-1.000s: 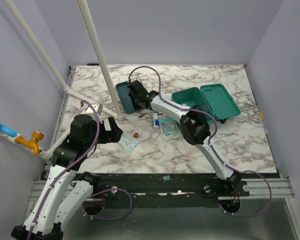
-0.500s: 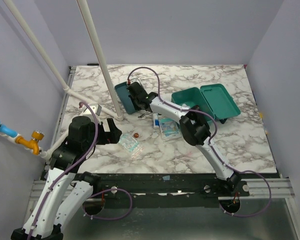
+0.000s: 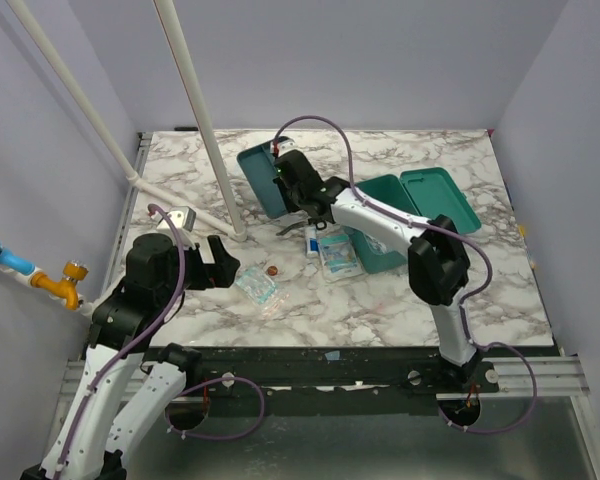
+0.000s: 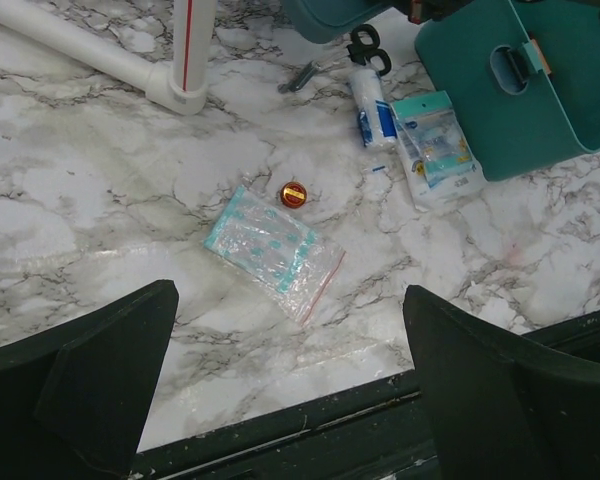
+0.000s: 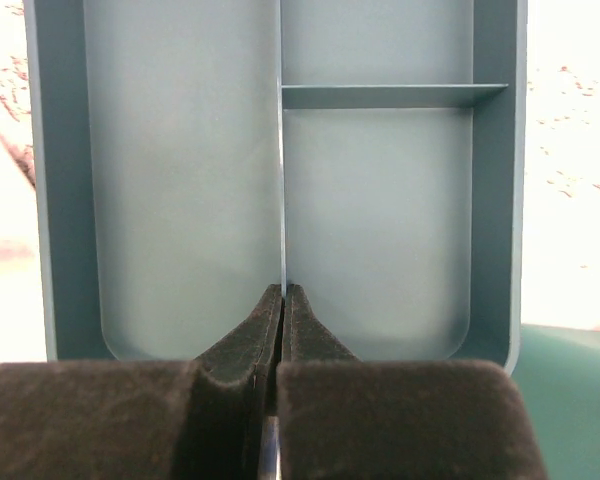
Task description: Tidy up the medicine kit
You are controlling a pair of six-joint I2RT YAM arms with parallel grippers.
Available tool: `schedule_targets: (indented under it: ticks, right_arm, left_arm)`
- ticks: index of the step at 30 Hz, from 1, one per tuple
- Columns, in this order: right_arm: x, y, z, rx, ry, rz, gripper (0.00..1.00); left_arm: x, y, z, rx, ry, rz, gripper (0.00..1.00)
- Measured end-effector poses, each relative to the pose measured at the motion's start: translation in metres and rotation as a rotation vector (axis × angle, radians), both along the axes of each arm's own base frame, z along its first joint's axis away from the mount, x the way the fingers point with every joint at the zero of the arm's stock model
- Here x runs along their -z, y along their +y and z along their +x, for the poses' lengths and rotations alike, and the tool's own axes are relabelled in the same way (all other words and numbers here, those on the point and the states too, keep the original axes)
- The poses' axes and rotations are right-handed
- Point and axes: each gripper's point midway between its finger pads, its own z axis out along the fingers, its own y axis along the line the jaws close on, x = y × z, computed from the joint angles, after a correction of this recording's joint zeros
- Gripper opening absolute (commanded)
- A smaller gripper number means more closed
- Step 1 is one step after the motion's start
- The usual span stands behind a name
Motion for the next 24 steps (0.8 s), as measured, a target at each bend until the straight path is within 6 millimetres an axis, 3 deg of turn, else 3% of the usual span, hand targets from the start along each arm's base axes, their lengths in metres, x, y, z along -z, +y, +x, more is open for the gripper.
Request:
schedule_targets:
  ticks: [4,10,14,20,24]
  right_arm:
    - [-0.025,-0.018,-0.016,-0.01,-0.021,0.007,0.01]
    - [-0.03,-0.059,-0.06,-0.039,0.006,-0.046,0.01]
    - [-0.038,-0.08,-0.096,-0.102,0.031,-0.055,0.01]
    - [-0.065,-0.085,-0.146,-0.279,0.016,-0.037,0.01]
    - [-0.068,-0.071,-0.185,-0.437,0.021,-0.038,0.01]
  left_arm:
    - [-0.01,0.001,-0.004,0.0,-0.009,-0.005,0.99]
    - [-0.042,0.002,-0.013,0.011,-0.064,-0.029,0.99]
    - [-0.052,0.004,-0.019,0.015,-0.076,-0.03,0.98]
    - [-0.058,0.008,-0.028,0.025,-0.072,-0.009,0.99]
    - [-0.057,0.01,-0.033,0.031,-0.063,0.01,0.99]
